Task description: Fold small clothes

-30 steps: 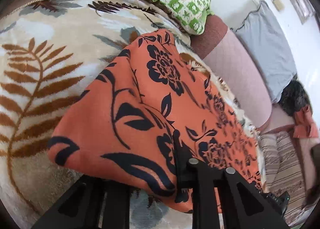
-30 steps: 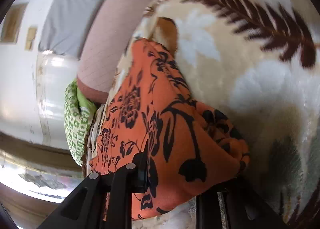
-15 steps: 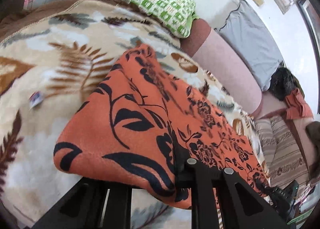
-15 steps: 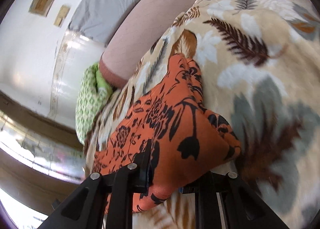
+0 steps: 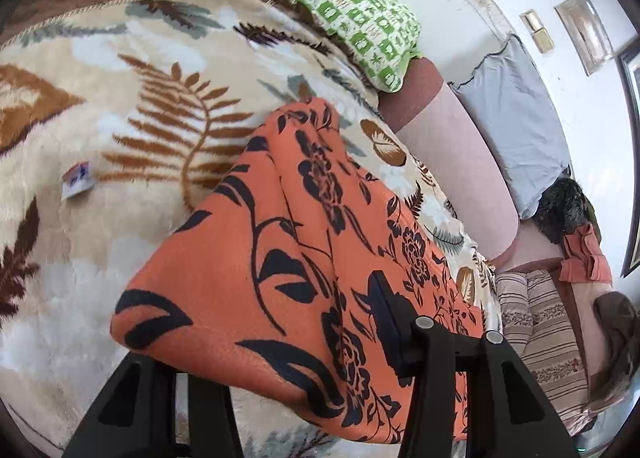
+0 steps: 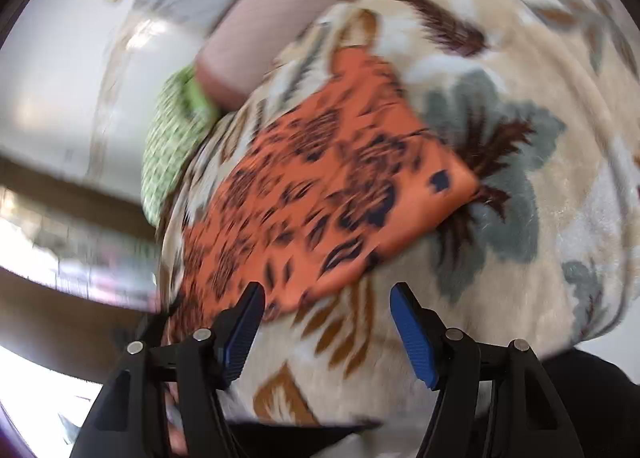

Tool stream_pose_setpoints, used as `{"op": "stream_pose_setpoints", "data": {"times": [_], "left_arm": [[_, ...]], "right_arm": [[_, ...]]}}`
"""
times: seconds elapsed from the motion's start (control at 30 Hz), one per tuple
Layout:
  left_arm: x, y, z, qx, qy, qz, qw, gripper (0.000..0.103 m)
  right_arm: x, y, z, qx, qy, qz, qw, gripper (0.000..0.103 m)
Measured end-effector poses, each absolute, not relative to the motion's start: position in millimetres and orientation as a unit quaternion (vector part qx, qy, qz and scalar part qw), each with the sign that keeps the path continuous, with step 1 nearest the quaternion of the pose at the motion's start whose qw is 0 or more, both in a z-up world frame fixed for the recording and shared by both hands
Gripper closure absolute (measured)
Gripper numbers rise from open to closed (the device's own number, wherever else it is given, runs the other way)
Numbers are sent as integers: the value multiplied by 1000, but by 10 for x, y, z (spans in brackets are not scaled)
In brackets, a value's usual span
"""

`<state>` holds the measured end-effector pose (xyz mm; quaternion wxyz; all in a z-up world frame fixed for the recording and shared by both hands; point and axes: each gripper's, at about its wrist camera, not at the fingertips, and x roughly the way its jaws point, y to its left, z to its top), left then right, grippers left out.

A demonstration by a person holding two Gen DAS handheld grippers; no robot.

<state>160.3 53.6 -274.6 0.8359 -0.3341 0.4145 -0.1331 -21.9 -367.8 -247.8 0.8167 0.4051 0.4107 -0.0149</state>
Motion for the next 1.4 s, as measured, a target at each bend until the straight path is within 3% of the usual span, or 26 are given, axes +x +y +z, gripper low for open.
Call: {"op": "stream_pose_setpoints", "data": {"times": [0.07, 0.1, 0.17, 0.2, 0.23, 0.27, 0.3, 0.33, 0.4, 0.5, 0.57, 0.67, 0.77, 0.97, 1.4], "left_arm": [[1607, 502, -2706, -313, 409, -126, 848, 74], [1614, 481, -2693, -304, 408, -124, 852, 74], [1644, 466, -2709, -299, 412, -127, 852, 74], [1666, 469, -2729, -300, 415, -126, 850, 74], [1685, 475, -2755, -304, 419, -125, 847, 67], [1713, 478, -2792, -311, 426, -122, 841, 49], [1741, 484, -2841, -322, 436, -118, 832, 39], [1743, 491, -2869, -331, 437, -117, 828, 34], [1753, 477, -2875, -330, 432, -118, 831, 34], [1758, 406, -2832, -300, 423, -122, 846, 39], [1763, 390, -2820, -289, 419, -117, 853, 68], [1779, 389, -2826, -282, 417, -111, 857, 78], [1782, 385, -2799, -282, 410, -118, 859, 81], [1710, 332, -2651, -261, 387, -132, 874, 82], [1500, -42, -2115, -168, 326, -201, 908, 83]], "right_arm": [[-228, -3500, -2294, 366, 406, 7, 837, 35], [-182, -3424, -2228, 348, 404, 16, 846, 37], [12, -3259, -2124, 312, 390, 32, 866, 54], [89, -3210, -2125, 300, 392, 33, 869, 74], [214, -3140, -2138, 287, 399, 36, 870, 76], [370, -3061, -2174, 278, 402, 39, 872, 77], [471, -2998, -2204, 270, 403, 36, 874, 77], [605, -2928, -2253, 256, 408, 29, 876, 77], [889, -2812, -2380, 239, 420, 23, 875, 77], [1175, -2720, -2544, 240, 434, 22, 868, 77], [1342, -2668, -2620, 230, 432, 11, 872, 77], [1444, -2640, -2723, 229, 430, 8, 873, 77], [1551, -2579, -2969, 208, 450, 13, 868, 77], [1513, -2622, -2916, 207, 449, 25, 869, 78], [757, -3435, -2358, 298, 371, 10, 879, 76]]}}
